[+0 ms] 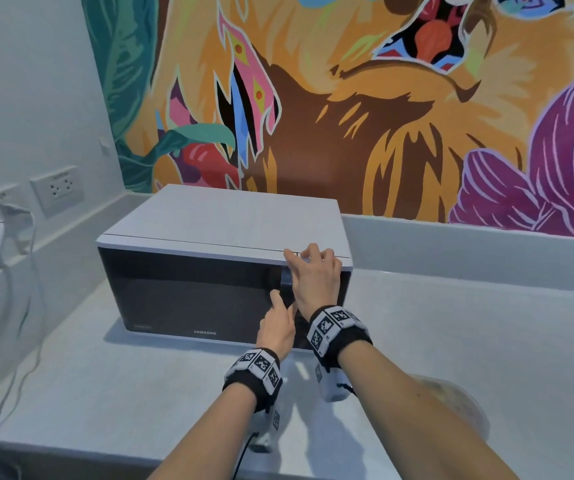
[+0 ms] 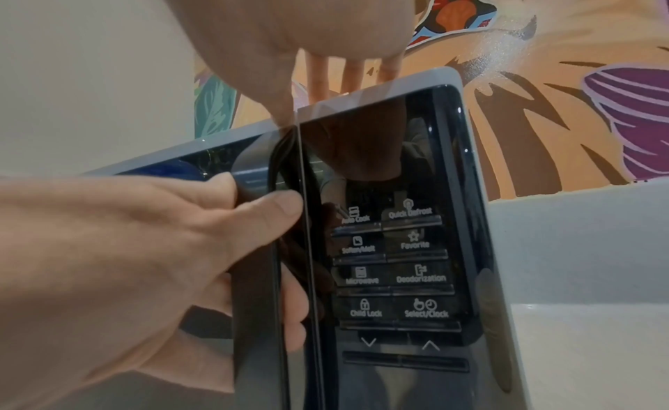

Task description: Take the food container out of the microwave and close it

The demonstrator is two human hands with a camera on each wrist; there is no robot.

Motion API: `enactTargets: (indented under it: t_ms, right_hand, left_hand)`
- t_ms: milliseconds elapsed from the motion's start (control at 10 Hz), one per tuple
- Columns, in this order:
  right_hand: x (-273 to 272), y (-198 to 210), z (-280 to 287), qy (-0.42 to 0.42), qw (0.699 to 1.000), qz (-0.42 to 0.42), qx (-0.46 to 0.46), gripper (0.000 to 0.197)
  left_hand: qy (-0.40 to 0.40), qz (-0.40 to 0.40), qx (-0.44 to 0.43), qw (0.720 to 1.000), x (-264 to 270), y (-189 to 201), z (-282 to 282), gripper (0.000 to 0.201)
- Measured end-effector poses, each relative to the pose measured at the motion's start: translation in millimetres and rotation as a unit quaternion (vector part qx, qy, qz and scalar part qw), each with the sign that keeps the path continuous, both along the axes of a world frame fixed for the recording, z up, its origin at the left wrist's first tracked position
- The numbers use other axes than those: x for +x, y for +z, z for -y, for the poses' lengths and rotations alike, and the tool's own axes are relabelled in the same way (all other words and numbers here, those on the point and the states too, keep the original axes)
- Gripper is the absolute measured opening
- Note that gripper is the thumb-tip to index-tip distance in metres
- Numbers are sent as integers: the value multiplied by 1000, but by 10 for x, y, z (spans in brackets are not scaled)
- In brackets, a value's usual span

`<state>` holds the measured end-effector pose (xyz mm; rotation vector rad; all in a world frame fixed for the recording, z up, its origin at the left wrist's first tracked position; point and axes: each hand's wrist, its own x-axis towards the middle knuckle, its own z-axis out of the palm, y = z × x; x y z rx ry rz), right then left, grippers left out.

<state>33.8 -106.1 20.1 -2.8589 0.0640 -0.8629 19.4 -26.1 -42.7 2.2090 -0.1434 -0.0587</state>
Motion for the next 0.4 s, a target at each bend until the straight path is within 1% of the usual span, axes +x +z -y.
enactTargets:
  t_ms: [100,200,300,400]
  right_hand:
    - [-34,-2,5,5,1000,-11,-8,31]
    - [-97,51,11,24,999,-37,-6,33]
    - [-243,75,65,75,995,-45,47,40]
    - [-720,-19,126,152,973,-45,165,43]
  left_hand:
    - [2,-8,-5,1000,-23,16,-21,49]
    - [-17,-26,10,999,-72,95,-40,51]
    - [-35,-26,40,998,-99,180,-145,52]
    - [-13,28,78,996,-309,120,-408,50]
